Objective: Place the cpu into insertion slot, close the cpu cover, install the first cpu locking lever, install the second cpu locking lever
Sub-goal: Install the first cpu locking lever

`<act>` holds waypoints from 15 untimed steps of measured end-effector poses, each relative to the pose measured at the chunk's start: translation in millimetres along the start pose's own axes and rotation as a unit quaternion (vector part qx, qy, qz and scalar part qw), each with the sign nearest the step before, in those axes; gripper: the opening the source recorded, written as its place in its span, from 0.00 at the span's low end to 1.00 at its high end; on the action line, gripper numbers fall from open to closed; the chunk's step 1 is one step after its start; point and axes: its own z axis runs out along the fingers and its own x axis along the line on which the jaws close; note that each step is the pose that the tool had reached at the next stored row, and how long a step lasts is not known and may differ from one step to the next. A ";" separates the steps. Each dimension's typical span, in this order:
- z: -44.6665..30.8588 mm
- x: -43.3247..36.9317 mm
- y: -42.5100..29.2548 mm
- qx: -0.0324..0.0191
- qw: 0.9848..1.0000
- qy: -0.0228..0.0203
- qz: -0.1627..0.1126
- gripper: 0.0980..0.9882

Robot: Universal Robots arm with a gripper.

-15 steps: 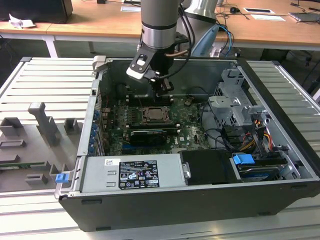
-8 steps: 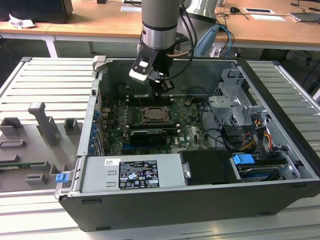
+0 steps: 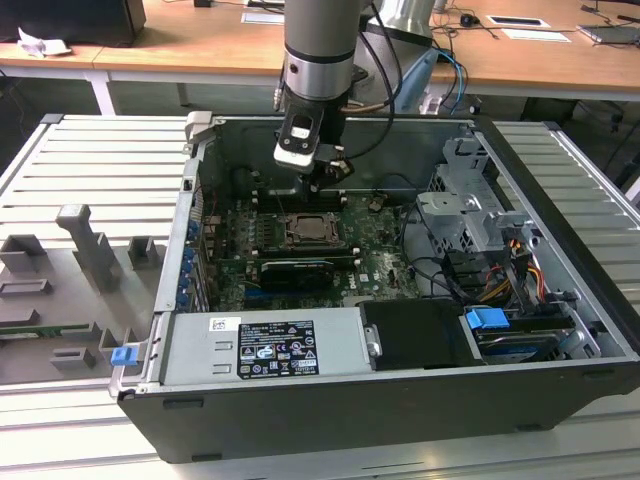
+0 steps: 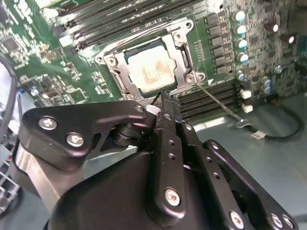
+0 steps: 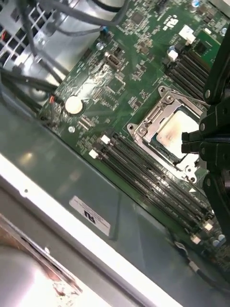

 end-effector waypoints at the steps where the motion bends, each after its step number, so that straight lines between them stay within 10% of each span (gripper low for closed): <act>1: 0.1 0.0 0.0 0.000 1.000 0.001 -0.009 0.01; 15: 0.5 1.3 -1.5 0.006 0.991 0.007 -0.133 0.01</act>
